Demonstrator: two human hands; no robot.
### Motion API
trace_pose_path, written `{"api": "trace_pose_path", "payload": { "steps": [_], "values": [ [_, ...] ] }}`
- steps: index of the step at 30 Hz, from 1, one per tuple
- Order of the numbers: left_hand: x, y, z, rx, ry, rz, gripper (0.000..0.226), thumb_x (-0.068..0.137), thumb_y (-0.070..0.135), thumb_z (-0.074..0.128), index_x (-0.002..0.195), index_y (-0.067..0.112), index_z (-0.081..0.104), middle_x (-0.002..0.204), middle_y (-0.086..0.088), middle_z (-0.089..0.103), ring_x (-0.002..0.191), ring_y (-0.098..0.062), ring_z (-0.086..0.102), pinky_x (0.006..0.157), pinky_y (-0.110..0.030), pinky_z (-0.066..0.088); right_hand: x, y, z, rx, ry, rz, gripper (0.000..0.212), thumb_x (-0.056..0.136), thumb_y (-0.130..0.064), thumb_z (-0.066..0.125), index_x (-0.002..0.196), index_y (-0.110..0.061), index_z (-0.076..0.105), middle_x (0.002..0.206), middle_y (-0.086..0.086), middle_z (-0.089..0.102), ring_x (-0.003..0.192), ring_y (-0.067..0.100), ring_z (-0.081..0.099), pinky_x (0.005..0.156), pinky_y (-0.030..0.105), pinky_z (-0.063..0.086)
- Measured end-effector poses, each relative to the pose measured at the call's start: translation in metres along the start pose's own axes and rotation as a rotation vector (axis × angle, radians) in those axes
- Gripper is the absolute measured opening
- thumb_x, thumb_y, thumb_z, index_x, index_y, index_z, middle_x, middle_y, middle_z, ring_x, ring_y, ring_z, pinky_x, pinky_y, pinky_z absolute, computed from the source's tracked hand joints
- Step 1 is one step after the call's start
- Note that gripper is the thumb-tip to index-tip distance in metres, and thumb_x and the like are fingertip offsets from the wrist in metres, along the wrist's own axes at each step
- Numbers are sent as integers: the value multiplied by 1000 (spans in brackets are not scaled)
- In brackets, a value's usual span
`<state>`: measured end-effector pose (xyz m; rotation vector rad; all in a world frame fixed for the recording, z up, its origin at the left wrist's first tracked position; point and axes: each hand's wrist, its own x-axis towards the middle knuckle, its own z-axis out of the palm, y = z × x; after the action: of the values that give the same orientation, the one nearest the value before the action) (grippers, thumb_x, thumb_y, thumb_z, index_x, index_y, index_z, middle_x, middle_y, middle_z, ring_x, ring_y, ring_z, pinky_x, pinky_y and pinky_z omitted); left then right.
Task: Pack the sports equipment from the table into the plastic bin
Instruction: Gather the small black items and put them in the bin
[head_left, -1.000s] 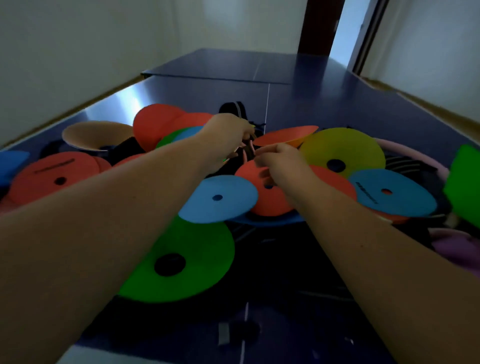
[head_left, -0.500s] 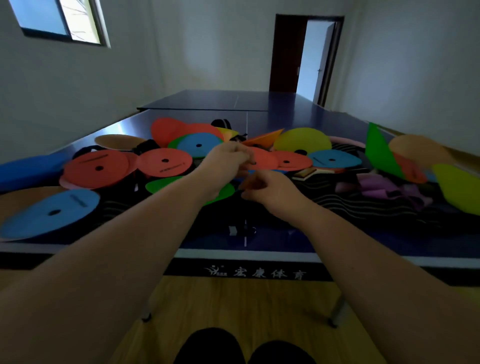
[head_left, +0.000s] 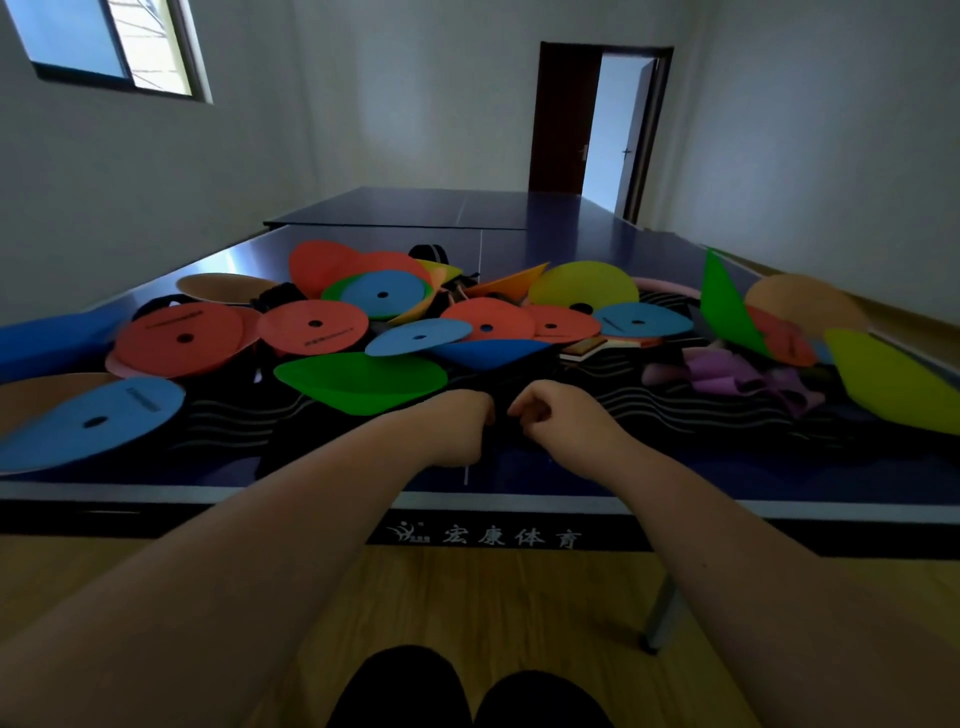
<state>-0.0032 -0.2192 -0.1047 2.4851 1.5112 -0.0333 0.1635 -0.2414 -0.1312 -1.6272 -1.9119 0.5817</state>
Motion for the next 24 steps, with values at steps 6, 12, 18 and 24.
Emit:
{"api": "trace_pose_path", "payload": {
  "steps": [6,12,18,24],
  "values": [
    [10,-7,-13,-840,376,-21,34,86,8,73,117,16,60,111,-4,66,96,-18,65,84,-30,54,15,0,5,-156,59,-94,34,88,-25,60,122,-27,67,119,3,63,111,23,59,94,42,50],
    [15,0,-24,-1432,604,9,30,87,2,70,110,18,61,110,-8,68,99,-21,67,90,-34,55,20,-13,11,52,190,-106,36,85,-63,37,85,-40,65,98,-7,64,95,19,61,84,52,50],
    [14,14,-33,-1758,629,88,21,95,-1,59,111,12,54,94,-9,65,89,-26,69,79,-35,55,29,-19,17,22,90,-84,29,104,-40,34,95,-40,61,98,-12,65,97,13,59,93,46,45],
    [21,9,-27,-1537,761,-22,12,95,5,62,97,16,58,89,-6,61,63,-13,57,61,-24,54,38,-8,8,71,81,-86,24,102,-35,42,93,-30,64,79,-7,64,79,10,60,82,39,46]
  ]
}}
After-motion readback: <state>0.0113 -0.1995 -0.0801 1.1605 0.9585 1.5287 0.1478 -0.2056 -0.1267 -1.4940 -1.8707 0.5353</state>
